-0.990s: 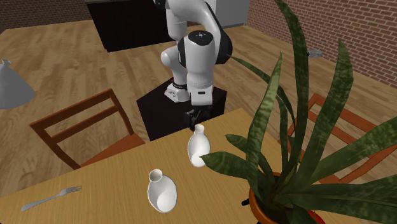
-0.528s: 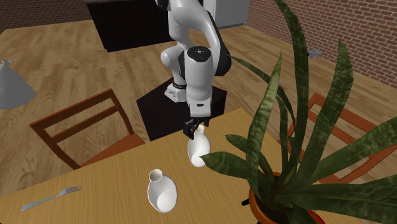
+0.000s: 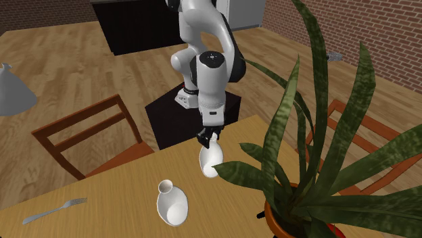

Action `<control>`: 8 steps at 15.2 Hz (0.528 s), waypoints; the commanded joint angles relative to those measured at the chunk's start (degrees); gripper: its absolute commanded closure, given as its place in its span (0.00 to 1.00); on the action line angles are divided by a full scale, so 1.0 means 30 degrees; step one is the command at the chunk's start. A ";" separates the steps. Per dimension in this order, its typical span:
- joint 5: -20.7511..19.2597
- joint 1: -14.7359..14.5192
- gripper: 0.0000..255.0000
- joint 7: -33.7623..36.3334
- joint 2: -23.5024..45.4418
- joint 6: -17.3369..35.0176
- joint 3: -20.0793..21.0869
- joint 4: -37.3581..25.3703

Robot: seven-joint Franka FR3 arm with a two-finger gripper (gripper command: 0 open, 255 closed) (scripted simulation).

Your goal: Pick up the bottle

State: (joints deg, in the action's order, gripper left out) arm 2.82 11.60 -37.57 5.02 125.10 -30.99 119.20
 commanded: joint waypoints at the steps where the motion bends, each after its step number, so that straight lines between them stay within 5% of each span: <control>1: 0.0000 -0.0002 1.00 -0.0001 0.0013 -0.0003 0.0004 0.0013; 8: -0.0346 -0.0065 1.00 0.0244 -0.0507 -0.0966 -0.0014 -0.0509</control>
State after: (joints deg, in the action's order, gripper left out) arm 2.05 11.52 -37.16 3.90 122.96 -31.07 118.10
